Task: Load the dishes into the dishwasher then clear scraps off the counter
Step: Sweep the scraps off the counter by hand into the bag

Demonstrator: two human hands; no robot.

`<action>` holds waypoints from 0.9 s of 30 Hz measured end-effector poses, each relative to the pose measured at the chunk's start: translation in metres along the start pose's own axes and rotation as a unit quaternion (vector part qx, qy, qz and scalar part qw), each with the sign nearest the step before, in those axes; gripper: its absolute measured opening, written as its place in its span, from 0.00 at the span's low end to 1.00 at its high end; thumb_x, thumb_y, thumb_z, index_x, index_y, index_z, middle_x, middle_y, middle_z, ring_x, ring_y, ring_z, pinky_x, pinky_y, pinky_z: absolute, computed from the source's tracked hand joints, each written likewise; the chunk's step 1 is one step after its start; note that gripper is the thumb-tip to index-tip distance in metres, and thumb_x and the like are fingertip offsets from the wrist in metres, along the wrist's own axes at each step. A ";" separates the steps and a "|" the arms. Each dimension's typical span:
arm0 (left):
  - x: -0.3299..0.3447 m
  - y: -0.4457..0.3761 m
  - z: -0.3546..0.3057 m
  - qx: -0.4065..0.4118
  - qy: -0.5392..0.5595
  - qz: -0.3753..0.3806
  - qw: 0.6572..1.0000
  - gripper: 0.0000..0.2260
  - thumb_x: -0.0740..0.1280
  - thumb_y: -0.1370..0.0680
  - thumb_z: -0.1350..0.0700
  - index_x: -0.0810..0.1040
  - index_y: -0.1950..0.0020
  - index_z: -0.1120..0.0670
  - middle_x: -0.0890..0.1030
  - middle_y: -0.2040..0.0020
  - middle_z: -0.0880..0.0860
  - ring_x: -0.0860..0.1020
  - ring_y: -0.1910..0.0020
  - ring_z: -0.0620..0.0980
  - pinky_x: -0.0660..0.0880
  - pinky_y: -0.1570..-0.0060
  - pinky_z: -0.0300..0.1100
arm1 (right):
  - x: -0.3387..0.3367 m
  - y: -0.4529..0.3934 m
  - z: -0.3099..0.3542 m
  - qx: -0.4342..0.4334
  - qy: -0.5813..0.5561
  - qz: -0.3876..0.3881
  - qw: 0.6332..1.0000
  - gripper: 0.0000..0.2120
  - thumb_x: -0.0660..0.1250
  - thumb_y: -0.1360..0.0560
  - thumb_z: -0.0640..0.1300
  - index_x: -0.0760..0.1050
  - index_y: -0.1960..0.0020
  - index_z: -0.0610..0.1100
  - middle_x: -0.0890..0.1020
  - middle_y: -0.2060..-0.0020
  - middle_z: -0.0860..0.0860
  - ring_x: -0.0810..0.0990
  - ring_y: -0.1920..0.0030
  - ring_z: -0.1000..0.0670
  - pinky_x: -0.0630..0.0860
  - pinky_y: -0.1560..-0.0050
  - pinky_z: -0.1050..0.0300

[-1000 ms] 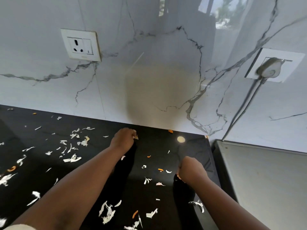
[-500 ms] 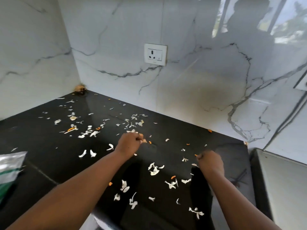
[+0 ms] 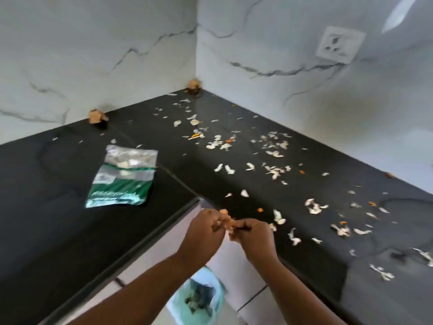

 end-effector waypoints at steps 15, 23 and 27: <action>0.063 0.099 0.296 -0.119 -0.109 0.072 0.984 0.06 0.64 0.22 0.51 0.80 0.51 0.46 0.75 0.49 0.44 0.80 0.55 0.41 0.77 0.53 0.37 | 0.213 -0.002 -0.235 0.082 0.121 0.111 0.983 0.05 0.72 0.29 0.40 0.85 0.59 0.48 0.85 0.64 0.54 0.82 0.59 0.57 0.73 0.54 0.66; 0.160 0.064 0.432 -0.264 -0.102 0.069 0.957 0.09 0.65 0.21 0.53 0.83 0.56 0.54 0.81 0.55 0.48 0.79 0.54 0.47 0.73 0.49 0.39 | 0.289 -0.058 -0.376 0.134 0.115 0.127 0.976 0.07 0.67 0.25 0.39 0.83 0.51 0.42 0.86 0.60 0.48 0.83 0.52 0.48 0.75 0.46 0.56; 0.188 0.072 0.465 -0.298 -0.110 0.112 0.942 0.15 0.72 0.27 0.56 0.78 0.41 0.56 0.77 0.42 0.54 0.76 0.43 0.51 0.68 0.43 0.35 | 0.313 -0.066 -0.398 0.154 0.133 0.179 0.963 0.19 0.64 0.23 0.42 0.73 0.32 0.44 0.79 0.38 0.46 0.77 0.38 0.46 0.69 0.36 0.56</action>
Point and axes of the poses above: each hand's wrist, its own y-axis away from the middle knuckle, its own x-axis out of the palm, z = x × y, the point moved 10 cm from there along -y, towards the middle knuckle
